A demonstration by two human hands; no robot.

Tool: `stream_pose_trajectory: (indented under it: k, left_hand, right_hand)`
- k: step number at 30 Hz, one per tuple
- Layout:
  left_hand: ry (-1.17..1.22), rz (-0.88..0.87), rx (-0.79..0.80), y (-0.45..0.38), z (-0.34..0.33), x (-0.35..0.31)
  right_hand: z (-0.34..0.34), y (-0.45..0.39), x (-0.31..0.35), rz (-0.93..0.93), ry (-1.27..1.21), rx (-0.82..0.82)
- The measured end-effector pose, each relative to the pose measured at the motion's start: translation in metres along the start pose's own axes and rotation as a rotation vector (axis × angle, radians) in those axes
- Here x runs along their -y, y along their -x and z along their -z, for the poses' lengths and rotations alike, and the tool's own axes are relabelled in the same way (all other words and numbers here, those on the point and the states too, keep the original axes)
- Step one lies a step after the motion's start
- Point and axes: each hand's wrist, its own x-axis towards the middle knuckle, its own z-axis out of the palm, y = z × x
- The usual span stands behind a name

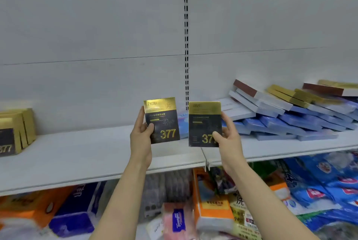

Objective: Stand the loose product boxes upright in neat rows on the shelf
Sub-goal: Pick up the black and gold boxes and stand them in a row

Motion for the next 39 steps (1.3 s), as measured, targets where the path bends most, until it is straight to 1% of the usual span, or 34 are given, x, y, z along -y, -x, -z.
stream_pose_trajectory:
  k: [8,12,16,23,29,35,39]
  left_hand:
    - [0.024,-0.003,-0.106,0.085,0.04,-0.017]
    - [0.019,0.01,-0.154,0.107,0.063,-0.025]
    - [0.021,0.009,-0.151,0.12,0.085,-0.036]
    - [-0.004,0.017,-0.126,0.126,0.138,-0.062]
    - [-0.027,0.035,-0.095,0.135,0.207,-0.096]
    - [-0.046,0.067,-0.147,0.133,0.271,-0.113]
    - [-0.036,0.041,-0.157,0.127,0.3,-0.126]
  right_hand:
    - [-0.008,0.082,0.0,-0.032,-0.051,0.076]
    - [-0.018,0.112,-0.003,-0.041,-0.051,0.105]
    - [-0.035,0.131,0.0,-0.036,-0.045,0.115]
    - [-0.09,0.161,0.0,-0.021,-0.08,0.118]
    - [-0.157,0.199,-0.005,-0.034,-0.089,0.085]
    - [-0.212,0.229,-0.017,-0.059,-0.074,0.087]
    - [-0.246,0.234,-0.02,-0.072,-0.077,0.109]
